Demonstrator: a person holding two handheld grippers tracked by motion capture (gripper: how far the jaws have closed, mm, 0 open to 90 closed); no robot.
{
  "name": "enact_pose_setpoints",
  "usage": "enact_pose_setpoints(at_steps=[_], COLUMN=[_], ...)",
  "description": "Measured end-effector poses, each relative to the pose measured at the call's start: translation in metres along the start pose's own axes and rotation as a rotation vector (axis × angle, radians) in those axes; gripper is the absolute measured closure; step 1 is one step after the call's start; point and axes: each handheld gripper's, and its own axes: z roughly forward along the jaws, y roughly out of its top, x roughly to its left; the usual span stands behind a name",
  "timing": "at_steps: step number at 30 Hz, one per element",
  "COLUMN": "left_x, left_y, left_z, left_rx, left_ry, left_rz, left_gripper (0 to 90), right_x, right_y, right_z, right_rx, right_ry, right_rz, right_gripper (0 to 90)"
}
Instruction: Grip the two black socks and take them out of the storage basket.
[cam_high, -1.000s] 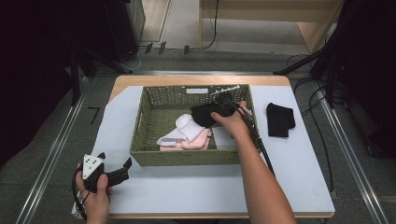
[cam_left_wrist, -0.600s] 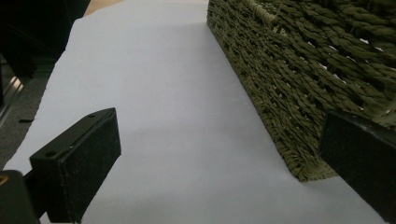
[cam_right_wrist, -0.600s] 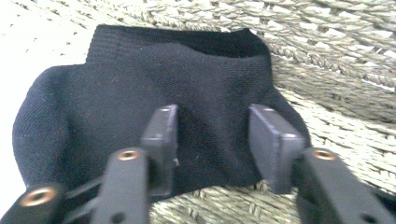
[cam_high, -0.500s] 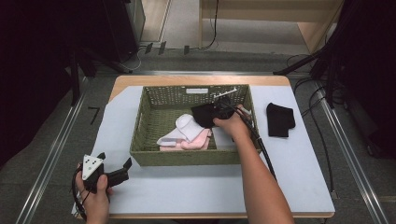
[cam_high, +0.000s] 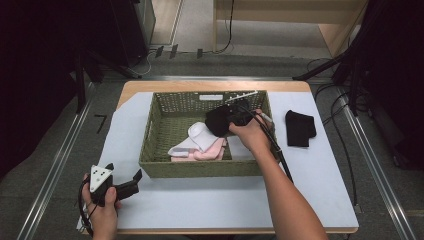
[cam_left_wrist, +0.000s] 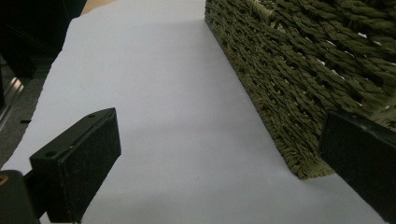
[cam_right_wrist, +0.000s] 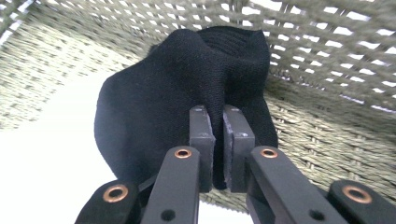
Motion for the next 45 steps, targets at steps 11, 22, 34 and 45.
enact_pose_setpoints(at_steps=[11,22,34,45], left_x=[0.0,-0.001,-0.001,-0.001], left_y=[0.0,-0.001,-0.001,0.0], left_z=[0.0,-0.001,-0.001,-0.001], left_rx=[-0.004,-0.013,-0.015,-0.008], left_ry=[0.0,-0.01,-0.011,-0.007], left_rz=[0.004,0.011,0.01,0.016], left_gripper=[0.5,0.5,0.5,0.5], right_x=[-0.008,-0.009,-0.02,-0.045], right_y=[0.003,0.003,0.002,-0.001], right_z=[-0.042,-0.068,-0.085,-0.105], right_rx=[-0.165,-0.321,-0.456,-0.536], right_ry=[0.032,0.032,-0.007,-0.054], right_rz=[0.013,0.003,0.012,0.066], right_gripper=[85.4,85.3,85.2,85.2])
